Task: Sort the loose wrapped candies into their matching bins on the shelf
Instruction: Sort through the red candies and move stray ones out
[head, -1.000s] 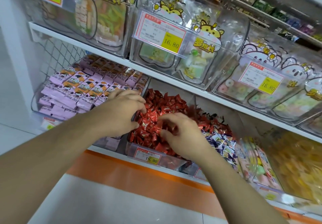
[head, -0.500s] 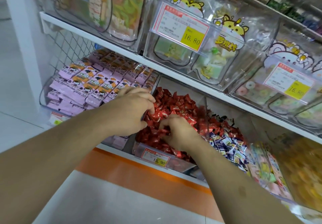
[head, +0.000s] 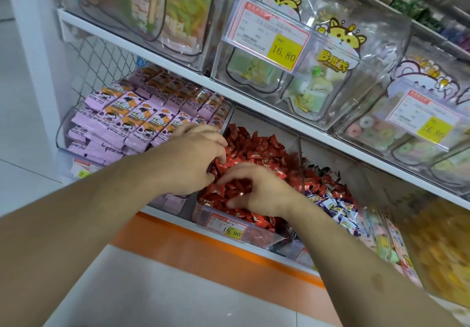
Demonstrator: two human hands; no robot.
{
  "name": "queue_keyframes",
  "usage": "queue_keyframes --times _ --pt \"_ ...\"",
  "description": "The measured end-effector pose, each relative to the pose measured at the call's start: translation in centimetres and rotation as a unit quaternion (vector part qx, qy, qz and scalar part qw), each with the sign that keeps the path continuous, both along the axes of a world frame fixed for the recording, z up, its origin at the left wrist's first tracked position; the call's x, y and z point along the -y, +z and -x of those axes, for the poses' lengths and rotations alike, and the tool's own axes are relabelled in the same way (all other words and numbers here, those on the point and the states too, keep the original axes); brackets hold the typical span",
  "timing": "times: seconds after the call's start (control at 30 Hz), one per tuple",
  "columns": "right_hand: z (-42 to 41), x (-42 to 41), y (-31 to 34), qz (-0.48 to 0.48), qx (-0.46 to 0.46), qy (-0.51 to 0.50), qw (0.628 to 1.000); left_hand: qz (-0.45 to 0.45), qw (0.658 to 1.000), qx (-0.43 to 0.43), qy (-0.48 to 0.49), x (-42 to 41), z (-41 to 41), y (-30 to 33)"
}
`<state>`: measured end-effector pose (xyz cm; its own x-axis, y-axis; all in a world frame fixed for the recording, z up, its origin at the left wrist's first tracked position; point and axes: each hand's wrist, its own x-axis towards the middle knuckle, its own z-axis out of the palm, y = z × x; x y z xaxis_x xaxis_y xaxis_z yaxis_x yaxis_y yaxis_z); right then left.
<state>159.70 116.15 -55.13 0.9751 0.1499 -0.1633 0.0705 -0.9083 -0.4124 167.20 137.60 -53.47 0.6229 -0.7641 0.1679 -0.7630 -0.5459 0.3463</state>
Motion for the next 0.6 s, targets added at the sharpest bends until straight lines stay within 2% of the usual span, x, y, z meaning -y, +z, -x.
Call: queue_keyframes --times 0.07,0.13,0.3,0.5,0.6 --pt "0.2 0.0 -0.7 0.055 -0.062 0.041 0.996 0.001 1.0 -0.001 0.0 0.0 0.0 -0.1" --pt "0.2 0.5 -1.0 0.109 -0.078 0.056 0.989 -0.001 1.0 -0.001 0.002 0.0 -0.1 -0.1" --pt "-0.3 1.2 -0.8 0.172 -0.006 0.031 0.985 -0.003 1.0 0.001 0.0 0.1 -0.2 -0.3" --pt "-1.4 2.3 0.2 0.193 0.087 -0.048 0.976 -0.008 1.0 0.002 0.003 0.2 -0.2 -0.3" --pt "-1.4 1.7 0.8 0.132 0.075 -0.031 0.988 -0.009 1.0 0.002 0.002 0.1 -0.1 -0.2"
